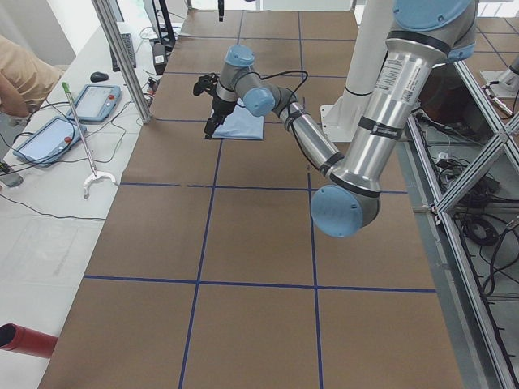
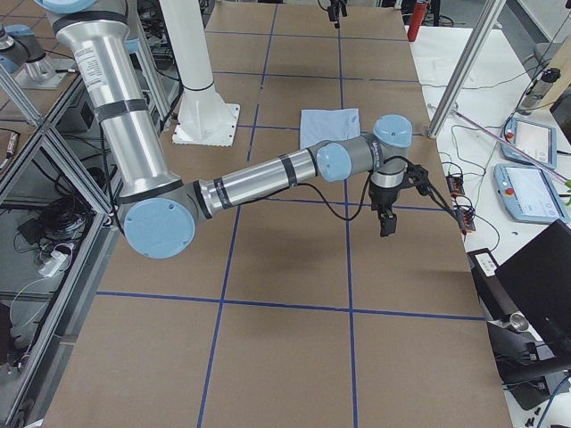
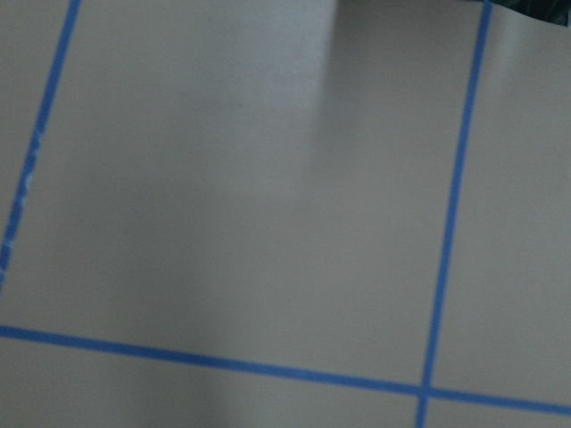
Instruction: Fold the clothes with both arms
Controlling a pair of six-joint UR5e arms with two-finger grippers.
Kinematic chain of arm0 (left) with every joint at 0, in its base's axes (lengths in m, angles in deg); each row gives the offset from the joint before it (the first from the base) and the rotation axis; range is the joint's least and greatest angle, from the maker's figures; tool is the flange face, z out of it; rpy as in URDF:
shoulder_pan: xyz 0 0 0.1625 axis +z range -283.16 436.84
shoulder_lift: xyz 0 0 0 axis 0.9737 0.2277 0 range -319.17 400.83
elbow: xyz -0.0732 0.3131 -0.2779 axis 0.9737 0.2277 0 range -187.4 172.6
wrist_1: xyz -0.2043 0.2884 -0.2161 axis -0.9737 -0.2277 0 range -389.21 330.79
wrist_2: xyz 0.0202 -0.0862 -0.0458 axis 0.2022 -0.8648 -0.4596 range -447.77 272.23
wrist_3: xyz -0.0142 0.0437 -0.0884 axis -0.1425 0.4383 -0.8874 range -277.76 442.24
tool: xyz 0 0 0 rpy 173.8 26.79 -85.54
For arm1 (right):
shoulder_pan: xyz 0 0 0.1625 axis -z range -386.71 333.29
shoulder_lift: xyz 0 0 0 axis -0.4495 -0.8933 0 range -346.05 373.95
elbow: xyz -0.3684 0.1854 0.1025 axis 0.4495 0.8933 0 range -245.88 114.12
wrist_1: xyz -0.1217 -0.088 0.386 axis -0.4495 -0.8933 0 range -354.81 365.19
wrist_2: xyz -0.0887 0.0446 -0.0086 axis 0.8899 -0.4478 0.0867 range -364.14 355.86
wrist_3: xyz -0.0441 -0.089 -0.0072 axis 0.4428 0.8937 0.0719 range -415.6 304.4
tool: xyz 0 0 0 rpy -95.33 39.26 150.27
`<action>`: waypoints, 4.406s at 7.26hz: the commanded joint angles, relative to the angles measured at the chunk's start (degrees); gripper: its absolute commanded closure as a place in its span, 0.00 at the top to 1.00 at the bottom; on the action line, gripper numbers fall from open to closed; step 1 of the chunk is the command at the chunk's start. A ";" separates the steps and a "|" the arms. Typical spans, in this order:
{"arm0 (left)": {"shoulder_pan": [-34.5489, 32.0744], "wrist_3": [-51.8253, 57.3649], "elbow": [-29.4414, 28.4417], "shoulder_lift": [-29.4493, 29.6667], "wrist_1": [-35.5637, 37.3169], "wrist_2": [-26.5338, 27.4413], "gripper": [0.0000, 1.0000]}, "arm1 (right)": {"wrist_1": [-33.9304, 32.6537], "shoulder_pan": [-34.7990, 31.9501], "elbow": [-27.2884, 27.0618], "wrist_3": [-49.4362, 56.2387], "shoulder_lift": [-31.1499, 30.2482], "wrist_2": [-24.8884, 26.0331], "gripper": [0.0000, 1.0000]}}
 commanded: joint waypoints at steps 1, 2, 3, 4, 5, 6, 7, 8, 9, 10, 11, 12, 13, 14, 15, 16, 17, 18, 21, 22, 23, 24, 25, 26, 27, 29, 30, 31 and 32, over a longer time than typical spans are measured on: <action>-13.01 13.04 0.69 -11.72 0.54 -12.28 1.00 | -7.67 -4.96 -7.18 4.84 -12.97 -2.60 1.00; -14.37 13.14 0.16 -16.82 0.63 -13.47 1.00 | -7.59 -4.97 -11.39 4.40 -20.71 -2.62 1.00; -15.25 13.49 -1.32 -19.49 0.54 -13.49 1.00 | -7.68 -5.67 -14.91 4.40 -25.22 -2.71 1.00; -20.22 17.41 -1.51 -21.43 0.63 -13.57 1.00 | -7.59 -6.02 -16.60 4.40 -29.01 -2.53 1.00; -21.40 24.24 -1.77 -23.97 1.50 -13.57 1.00 | -5.85 -7.16 -17.05 4.57 -30.18 -2.10 1.00; -22.98 27.96 -1.86 -26.52 1.51 -13.57 1.00 | -4.79 -7.34 -17.06 4.58 -30.45 -2.35 1.00; -24.73 28.08 -1.69 -28.72 0.99 -13.66 1.00 | -4.43 -7.26 -16.97 4.40 -30.19 -2.53 1.00; -24.58 27.65 -2.21 -28.22 1.33 -13.75 1.00 | -4.34 -7.34 -16.97 4.75 -29.41 -5.84 1.00; -24.58 27.30 -2.39 -28.04 1.33 -13.58 1.00 | -4.25 -7.26 -16.97 5.27 -29.40 -7.35 1.00; -24.40 27.55 -6.48 -27.17 -0.41 -12.88 1.00 | -4.34 -7.26 -16.71 5.37 -29.75 -6.93 1.00; -24.23 27.47 -9.91 -25.77 -4.17 -12.87 1.00 | -4.25 -7.26 -16.97 5.37 -29.75 -7.01 1.00; -24.23 27.47 -10.73 -25.75 -5.59 -13.31 1.00 | -4.42 -7.26 -16.80 5.28 -29.84 -7.10 1.00; -24.31 27.90 -11.70 -26.45 -5.52 -13.57 1.00 | -4.51 -7.26 -16.71 5.19 -30.19 -6.93 1.00; -24.49 27.99 -12.05 -27.85 -5.26 -15.05 1.00 | -4.43 -7.26 -16.62 4.93 -30.19 -6.67 1.00; -24.49 27.91 -12.15 -29.25 -5.26 -18.81 1.00 | -4.42 -7.26 -16.62 4.84 -30.19 -6.58 1.00; -24.66 27.56 -11.19 -29.70 -5.26 -19.19 1.00 | -4.42 -7.26 -16.62 4.84 -30.19 -6.57 1.00; -24.66 27.56 -12.14 -29.62 -5.61 -19.46 1.00 | -4.34 -7.26 -16.71 4.84 -30.10 -6.66 1.00; -24.66 27.56 -11.71 -29.62 -5.61 -19.64 1.00 | -4.34 -7.26 -16.88 4.84 -29.93 -6.66 1.00; -24.66 27.56 -11.88 -29.62 -5.70 -19.81 1.00 | -4.25 -7.26 -17.06 4.75 -29.84 -6.93 1.00; -24.66 27.56 -11.88 -29.62 -5.70 -19.81 1.00 | -4.25 -7.26 -17.06 4.75 -29.93 -6.93 1.00; -24.66 27.56 -11.88 -29.62 -5.70 -19.81 1.00 | -4.25 -7.26 -17.06 4.84 -29.93 -6.75 1.00; -24.66 27.56 -11.88 -29.62 -5.70 -19.81 1.00 | -4.25 -7.26 -17.15 4.84 -29.84 -6.75 1.00; -24.66 27.56 -11.97 -29.62 -5.70 -19.81 1.00 | -4.25 -7.26 -17.15 4.84 -29.84 -6.75 1.00; -24.66 27.56 -11.80 -29.62 -5.61 -19.90 1.00 | -4.25 -7.26 -17.15 4.84 -29.84 -6.75 1.00; -24.66 27.64 -12.06 -29.62 -5.61 -19.90 1.00 | -4.25 -7.26 -17.32 4.93 -29.84 -6.75 1.00; -24.66 27.56 -12.06 -29.71 -5.52 -19.90 1.00 | -4.25 -7.26 -17.50 4.93 -29.75 -6.75 1.00; -24.66 27.56 -12.06 -29.62 -5.52 -19.81 1.00 | -4.25 -7.26 -17.50 4.93 -29.84 -6.75 1.00; -24.66 27.56 -12.06 -29.62 -5.52 -19.81 1.00 | -4.25 -7.26 -17.50 4.93 -29.84 -6.75 1.00; -24.66 27.56 -11.80 -29.62 -5.52 -19.90 1.00 | -4.25 -7.26 -17.50 4.93 -29.84 -6.75 1.00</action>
